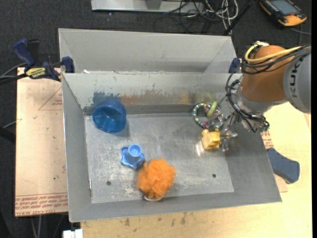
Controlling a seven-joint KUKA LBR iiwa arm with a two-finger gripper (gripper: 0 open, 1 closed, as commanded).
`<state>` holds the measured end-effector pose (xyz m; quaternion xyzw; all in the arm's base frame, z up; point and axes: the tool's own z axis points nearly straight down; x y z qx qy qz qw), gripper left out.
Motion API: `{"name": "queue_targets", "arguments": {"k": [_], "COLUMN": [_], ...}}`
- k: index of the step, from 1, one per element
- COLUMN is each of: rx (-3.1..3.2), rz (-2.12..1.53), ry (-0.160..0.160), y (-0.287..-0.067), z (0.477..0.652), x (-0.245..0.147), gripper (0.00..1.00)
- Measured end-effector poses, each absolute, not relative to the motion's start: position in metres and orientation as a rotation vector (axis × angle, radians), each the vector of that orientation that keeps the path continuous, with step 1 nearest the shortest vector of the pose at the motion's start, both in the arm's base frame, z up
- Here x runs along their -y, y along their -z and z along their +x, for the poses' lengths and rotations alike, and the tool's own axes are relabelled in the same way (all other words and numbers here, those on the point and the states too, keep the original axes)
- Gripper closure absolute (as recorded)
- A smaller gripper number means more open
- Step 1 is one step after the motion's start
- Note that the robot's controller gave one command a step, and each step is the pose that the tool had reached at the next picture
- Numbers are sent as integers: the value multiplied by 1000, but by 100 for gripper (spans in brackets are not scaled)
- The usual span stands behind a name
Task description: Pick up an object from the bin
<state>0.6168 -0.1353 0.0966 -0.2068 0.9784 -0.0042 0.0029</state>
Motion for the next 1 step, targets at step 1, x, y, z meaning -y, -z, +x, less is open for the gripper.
{"name": "queue_targets", "arguments": {"k": [1], "rx": [-3068], "rz": [-648], "ry": [13], "y": [-97], "z": [617], "x": [135], "gripper": [100]}}
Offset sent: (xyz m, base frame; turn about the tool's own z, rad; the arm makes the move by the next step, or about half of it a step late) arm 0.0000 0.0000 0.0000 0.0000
